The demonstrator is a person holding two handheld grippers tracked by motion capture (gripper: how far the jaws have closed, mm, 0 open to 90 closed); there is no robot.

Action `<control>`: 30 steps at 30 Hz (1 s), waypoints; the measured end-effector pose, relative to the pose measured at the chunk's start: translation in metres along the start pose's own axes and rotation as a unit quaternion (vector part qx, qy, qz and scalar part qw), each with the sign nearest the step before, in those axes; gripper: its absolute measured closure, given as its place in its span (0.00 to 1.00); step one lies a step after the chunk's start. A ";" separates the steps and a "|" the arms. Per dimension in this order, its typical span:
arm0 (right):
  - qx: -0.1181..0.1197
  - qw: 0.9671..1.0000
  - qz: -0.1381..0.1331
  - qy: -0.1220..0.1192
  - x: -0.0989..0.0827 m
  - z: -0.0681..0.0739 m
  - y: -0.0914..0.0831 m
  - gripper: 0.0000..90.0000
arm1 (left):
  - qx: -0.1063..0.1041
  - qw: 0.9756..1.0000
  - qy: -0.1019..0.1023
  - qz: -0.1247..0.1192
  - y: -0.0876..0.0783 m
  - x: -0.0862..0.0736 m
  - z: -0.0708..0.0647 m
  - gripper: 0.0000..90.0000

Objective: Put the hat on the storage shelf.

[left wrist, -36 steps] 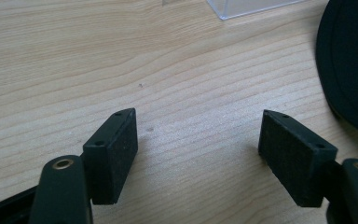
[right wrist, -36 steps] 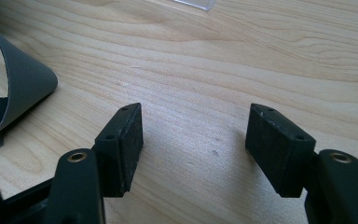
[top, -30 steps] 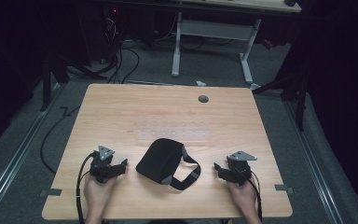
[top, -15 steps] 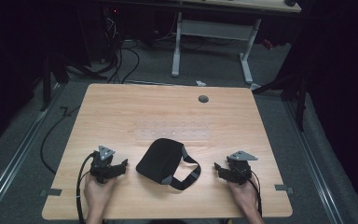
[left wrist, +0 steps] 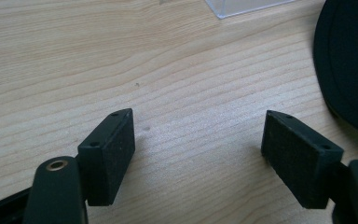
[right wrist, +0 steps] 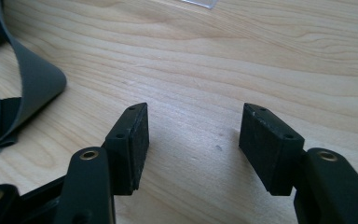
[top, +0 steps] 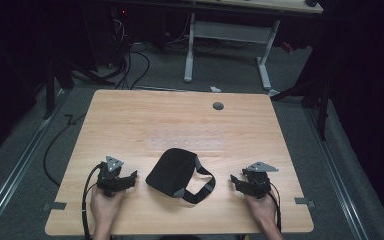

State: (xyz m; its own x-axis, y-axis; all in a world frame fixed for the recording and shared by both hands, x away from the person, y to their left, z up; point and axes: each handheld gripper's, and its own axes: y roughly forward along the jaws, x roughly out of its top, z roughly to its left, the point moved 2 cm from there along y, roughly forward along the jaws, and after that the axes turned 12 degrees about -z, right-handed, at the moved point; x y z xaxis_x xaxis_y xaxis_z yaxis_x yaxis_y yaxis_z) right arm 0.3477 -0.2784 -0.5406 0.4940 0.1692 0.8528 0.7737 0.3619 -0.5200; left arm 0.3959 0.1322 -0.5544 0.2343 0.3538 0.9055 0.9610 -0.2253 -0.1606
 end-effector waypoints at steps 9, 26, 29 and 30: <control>0.037 0.999 -0.017 0.012 0.008 0.008 -0.007 0.47 | 0.003 1.000 -0.001 -0.001 0.000 0.000 0.000 0.31; 0.109 0.993 -0.034 -0.009 0.045 0.037 0.010 0.45 | 0.002 1.000 -0.002 0.001 0.000 0.000 0.000 0.31; 0.115 0.993 -0.032 -0.010 0.048 0.040 0.015 0.45 | 0.002 1.000 -0.003 0.000 0.000 0.000 0.000 0.31; 0.117 0.993 -0.031 -0.009 0.048 0.041 0.016 0.45 | 0.003 1.000 -0.002 0.001 0.000 0.001 0.000 0.31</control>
State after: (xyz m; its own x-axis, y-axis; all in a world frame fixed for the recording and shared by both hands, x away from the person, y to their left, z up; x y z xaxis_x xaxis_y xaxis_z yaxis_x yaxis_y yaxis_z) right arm 0.3677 -0.2270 -0.5055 0.4394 0.1563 0.8846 0.6882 0.5744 -0.4433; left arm 0.3957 0.1328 -0.5540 0.2371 0.3566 0.9037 0.9612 -0.2211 -0.1649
